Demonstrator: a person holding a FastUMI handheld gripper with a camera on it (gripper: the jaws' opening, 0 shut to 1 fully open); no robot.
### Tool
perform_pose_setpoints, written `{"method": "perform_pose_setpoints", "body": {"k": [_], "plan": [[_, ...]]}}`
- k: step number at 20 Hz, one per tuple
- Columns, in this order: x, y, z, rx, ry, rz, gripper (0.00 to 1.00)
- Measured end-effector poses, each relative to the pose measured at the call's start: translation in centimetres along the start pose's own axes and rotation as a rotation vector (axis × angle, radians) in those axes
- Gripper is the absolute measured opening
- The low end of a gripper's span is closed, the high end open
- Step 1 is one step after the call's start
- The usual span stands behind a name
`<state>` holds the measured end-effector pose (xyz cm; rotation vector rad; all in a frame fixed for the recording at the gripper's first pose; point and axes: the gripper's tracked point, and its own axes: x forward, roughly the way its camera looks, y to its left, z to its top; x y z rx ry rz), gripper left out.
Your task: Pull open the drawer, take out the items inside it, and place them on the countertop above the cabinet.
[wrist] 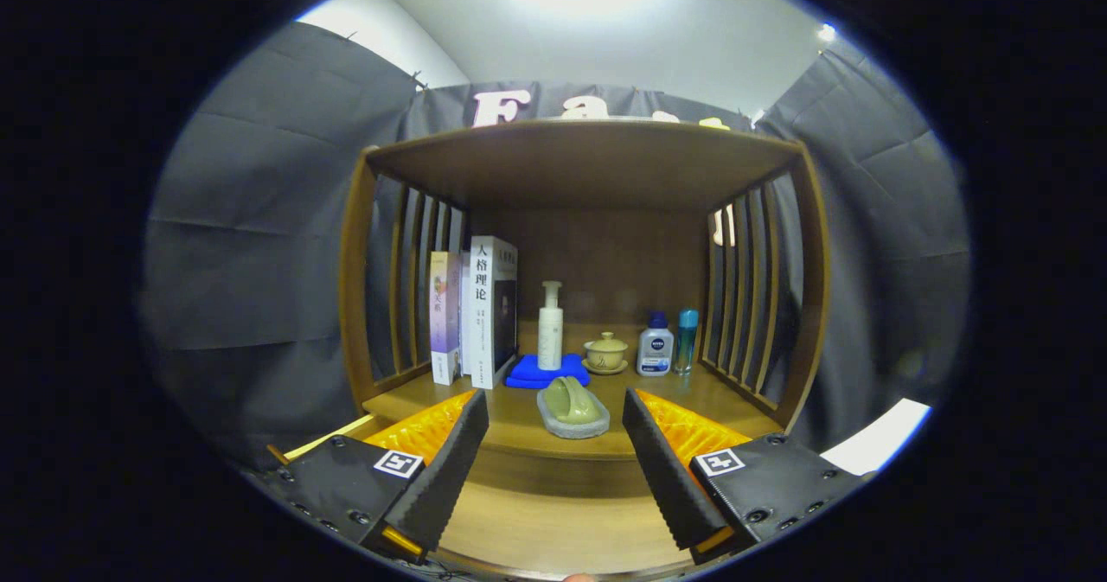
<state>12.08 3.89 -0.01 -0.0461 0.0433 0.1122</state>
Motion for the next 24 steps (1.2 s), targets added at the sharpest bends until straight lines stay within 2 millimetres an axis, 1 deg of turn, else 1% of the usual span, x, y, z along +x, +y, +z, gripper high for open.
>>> {"method": "perform_pose_setpoints", "body": {"k": [4, 7, 9, 14, 19, 21, 24], "plan": [[-2.9, 1.5, -0.7, 0.014, -0.046, 0.002, 0.98], [-4.6, 1.6, -1.5, 0.006, -0.092, -0.01, 0.99], [-5.7, 1.7, -2.6, 0.01, -0.1, -0.014, 0.99], [-7.8, 1.5, -6.9, 0.02, -0.041, -0.039, 1.0], [-10.0, 2.6, -12.6, 0.047, 0.068, -0.009, 1.0], [-10.5, 2.4, -14.8, 0.027, 0.113, -0.009, 1.0], [-10.9, 2.3, -16.7, -0.001, 0.132, -0.021, 1.0]]}}
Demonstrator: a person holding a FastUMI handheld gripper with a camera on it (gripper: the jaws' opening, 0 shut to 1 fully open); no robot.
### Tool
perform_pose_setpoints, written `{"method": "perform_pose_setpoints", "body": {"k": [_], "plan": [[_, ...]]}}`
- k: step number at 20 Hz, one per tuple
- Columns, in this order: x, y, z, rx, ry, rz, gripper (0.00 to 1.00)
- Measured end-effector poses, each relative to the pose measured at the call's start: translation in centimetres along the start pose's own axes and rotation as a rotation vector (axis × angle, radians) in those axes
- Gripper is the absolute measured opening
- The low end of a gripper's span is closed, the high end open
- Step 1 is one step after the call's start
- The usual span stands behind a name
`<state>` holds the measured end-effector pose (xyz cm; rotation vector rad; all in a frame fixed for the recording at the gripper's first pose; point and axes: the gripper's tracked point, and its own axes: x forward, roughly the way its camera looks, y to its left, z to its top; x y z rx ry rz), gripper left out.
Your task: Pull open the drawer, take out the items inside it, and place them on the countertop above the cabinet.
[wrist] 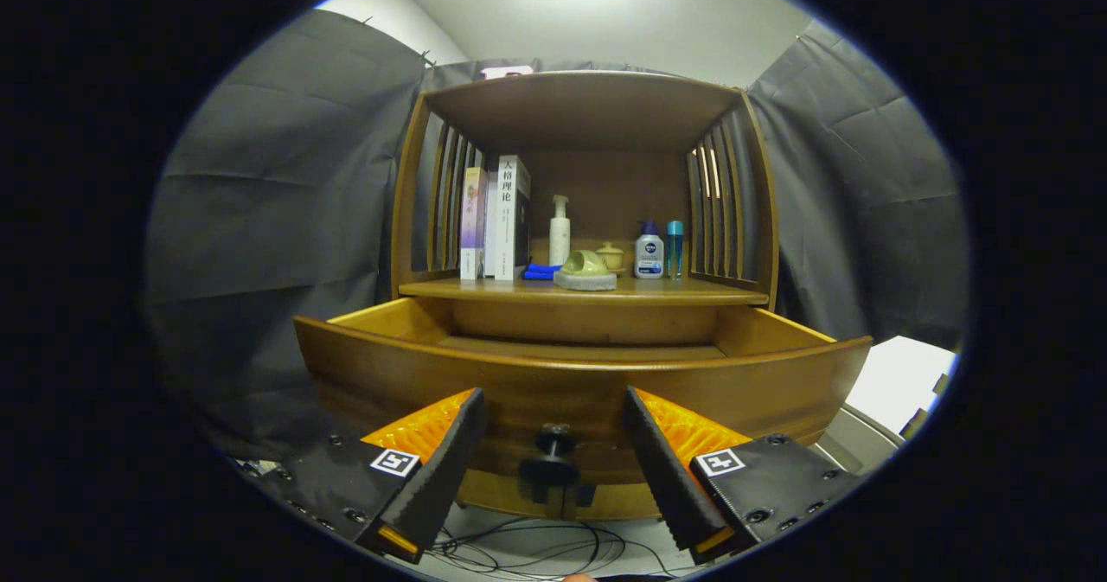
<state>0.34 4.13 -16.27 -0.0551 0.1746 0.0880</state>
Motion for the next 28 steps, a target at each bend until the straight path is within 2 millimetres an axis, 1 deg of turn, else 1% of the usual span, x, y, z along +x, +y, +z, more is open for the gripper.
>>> {"method": "perform_pose_setpoints", "body": {"k": [3, 6, 7, 8, 14, 17, 19, 24, 28], "plan": [[0.6, -0.1, -1.5, 0.001, 0.021, -0.006, 1.0], [1.7, -0.5, -2.6, -0.004, 0.04, -0.034, 1.0], [1.6, -0.8, -2.6, -0.003, 0.025, -0.052, 1.0], [2.0, -0.7, -2.5, -0.002, 0.016, -0.054, 0.99], [2.0, -0.7, -2.3, 0.03, 0.013, -0.08, 0.97], [2.9, -1.4, -2.1, 0.057, 0.031, -0.088, 0.97], [3.4, -1.4, -1.9, 0.087, 0.039, -0.075, 0.97], [4.1, -1.7, -2.2, -0.002, 0.03, -0.087, 0.97], [4.9, -1.7, -2.1, 0.007, 0.025, -0.088, 0.97]]}}
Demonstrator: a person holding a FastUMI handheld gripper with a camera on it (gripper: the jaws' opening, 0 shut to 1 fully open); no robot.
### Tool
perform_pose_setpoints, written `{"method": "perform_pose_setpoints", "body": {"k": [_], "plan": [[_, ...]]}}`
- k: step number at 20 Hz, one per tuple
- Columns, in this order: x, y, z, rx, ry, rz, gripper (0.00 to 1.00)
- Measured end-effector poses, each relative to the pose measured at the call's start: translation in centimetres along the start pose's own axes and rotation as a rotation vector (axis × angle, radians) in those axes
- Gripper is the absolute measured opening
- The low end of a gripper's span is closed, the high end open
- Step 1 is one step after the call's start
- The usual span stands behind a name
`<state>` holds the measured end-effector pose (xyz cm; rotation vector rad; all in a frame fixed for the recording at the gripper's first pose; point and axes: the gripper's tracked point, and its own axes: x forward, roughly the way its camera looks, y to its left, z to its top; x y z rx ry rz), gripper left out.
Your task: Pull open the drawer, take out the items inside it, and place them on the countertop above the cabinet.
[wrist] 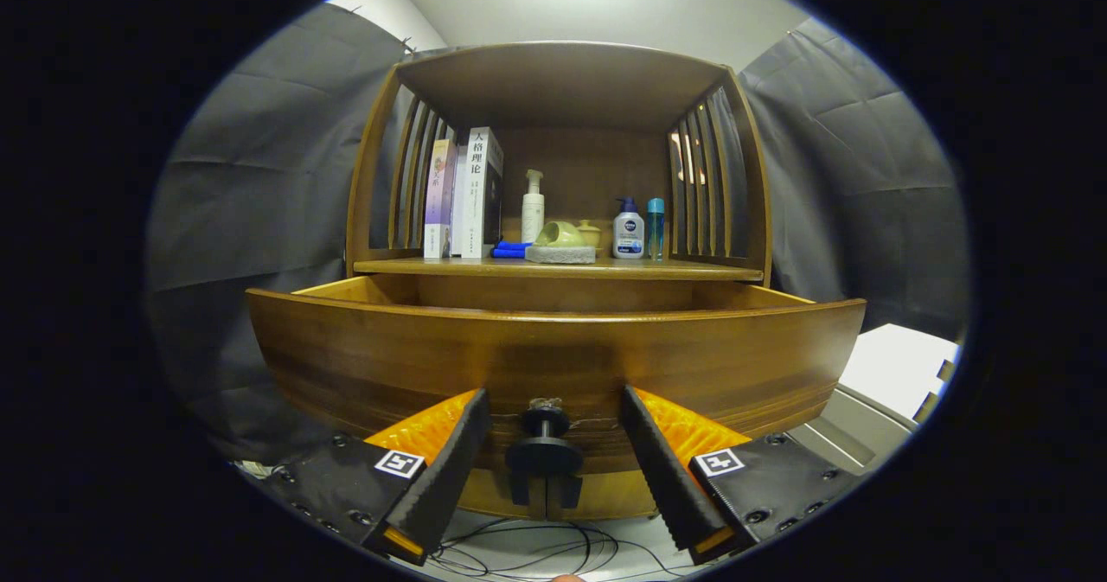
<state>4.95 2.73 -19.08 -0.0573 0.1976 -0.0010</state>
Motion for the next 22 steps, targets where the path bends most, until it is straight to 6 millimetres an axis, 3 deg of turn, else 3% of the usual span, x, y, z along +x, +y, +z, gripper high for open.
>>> {"method": "perform_pose_setpoints", "body": {"k": [22], "plan": [[8.3, 0.0, 1.8, 0.058, 0.043, 0.002, 0.97]]}}
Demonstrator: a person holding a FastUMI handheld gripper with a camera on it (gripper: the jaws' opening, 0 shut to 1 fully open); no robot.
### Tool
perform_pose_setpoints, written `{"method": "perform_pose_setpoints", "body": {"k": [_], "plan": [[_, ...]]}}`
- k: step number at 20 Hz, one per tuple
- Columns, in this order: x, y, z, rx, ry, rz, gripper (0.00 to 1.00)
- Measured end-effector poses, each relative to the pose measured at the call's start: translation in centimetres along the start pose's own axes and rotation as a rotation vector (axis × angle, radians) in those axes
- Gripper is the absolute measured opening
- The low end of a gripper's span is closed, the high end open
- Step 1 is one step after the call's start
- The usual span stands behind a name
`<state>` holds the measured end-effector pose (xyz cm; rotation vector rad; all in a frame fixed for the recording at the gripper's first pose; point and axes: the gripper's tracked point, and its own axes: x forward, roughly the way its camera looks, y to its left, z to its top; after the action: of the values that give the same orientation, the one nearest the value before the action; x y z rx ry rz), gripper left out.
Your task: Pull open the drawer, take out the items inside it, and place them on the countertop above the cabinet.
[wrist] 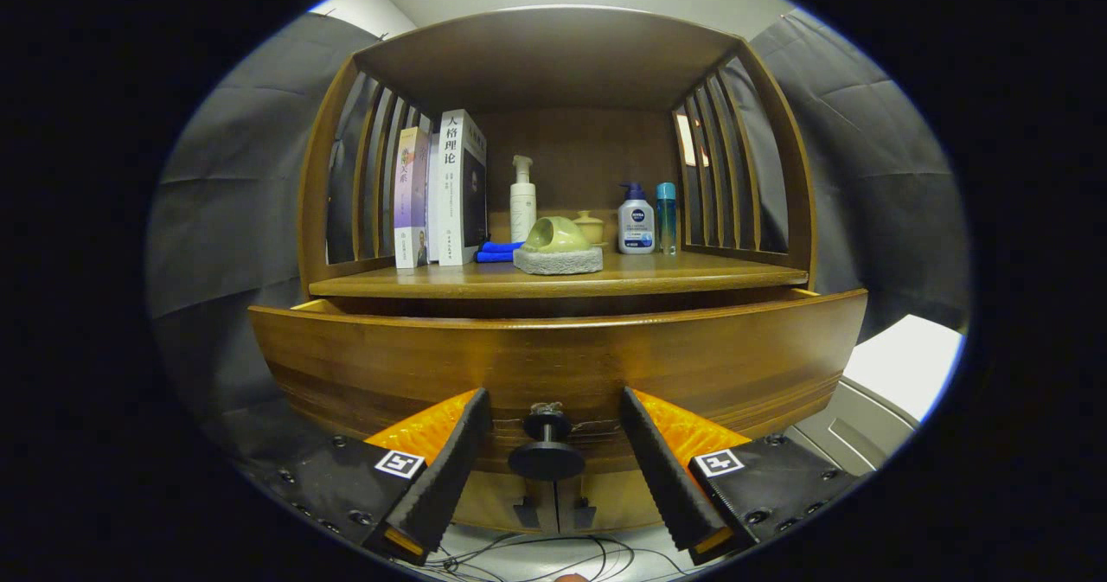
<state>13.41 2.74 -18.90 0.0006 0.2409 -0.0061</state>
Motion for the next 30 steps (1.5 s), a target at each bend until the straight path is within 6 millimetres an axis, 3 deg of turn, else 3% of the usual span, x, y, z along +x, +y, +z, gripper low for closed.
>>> {"method": "perform_pose_setpoints", "body": {"k": [19, 26, 28, 30], "plan": [[6.8, -0.1, 0.9, -0.002, -0.033, -0.012, 0.98], [6.7, 0.1, 0.7, -0.068, -0.036, -0.005, 0.98], [5.8, 0.5, 1.9, -0.078, -0.043, 0.018, 0.98], [3.9, 0.9, 4.5, -0.067, -0.086, 0.033, 0.97]]}}
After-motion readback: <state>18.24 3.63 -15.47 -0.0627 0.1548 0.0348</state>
